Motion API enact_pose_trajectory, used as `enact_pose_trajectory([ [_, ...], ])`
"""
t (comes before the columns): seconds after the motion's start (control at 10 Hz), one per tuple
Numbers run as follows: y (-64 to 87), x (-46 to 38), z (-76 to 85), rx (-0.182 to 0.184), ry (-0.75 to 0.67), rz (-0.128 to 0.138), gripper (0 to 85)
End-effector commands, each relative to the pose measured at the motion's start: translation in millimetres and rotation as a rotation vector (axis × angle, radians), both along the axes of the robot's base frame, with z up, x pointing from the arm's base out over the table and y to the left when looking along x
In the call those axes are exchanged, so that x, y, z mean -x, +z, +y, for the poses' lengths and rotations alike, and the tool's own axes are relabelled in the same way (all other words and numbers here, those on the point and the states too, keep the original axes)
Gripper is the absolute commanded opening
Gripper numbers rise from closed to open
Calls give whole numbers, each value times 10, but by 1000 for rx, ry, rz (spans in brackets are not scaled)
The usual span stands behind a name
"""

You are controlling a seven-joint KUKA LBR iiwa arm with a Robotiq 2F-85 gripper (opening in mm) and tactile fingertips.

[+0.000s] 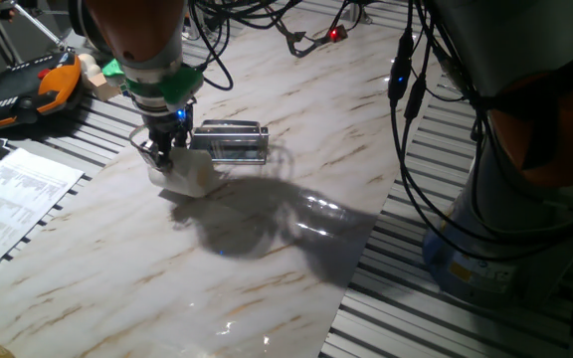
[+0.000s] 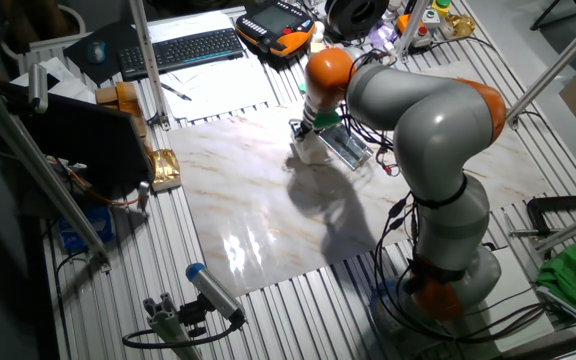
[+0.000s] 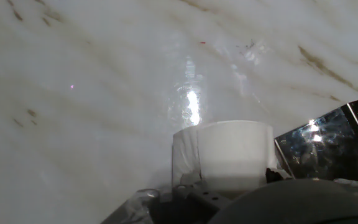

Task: Take the roll of paper down from the shelf

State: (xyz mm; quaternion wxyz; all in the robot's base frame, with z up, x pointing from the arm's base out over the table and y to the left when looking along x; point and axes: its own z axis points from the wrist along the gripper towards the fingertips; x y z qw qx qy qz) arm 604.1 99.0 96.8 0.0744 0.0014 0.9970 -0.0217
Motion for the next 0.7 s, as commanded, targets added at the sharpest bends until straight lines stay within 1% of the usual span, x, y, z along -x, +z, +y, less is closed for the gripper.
enact_pose_trajectory([
  [0.0, -7, 2, 6, -1, -4, -5, 207],
  [0.2, -27, 3, 18, 2, -18, -18, 350],
  [0.3, -35, 4, 23, 2, -26, -25, 407],
  [0.4, -35, 4, 25, 5, -36, -32, 573],
  [0.5, -34, 0, 23, 3, -43, -33, 793],
  [0.6, -33, -6, 21, -6, -60, -33, 850],
])
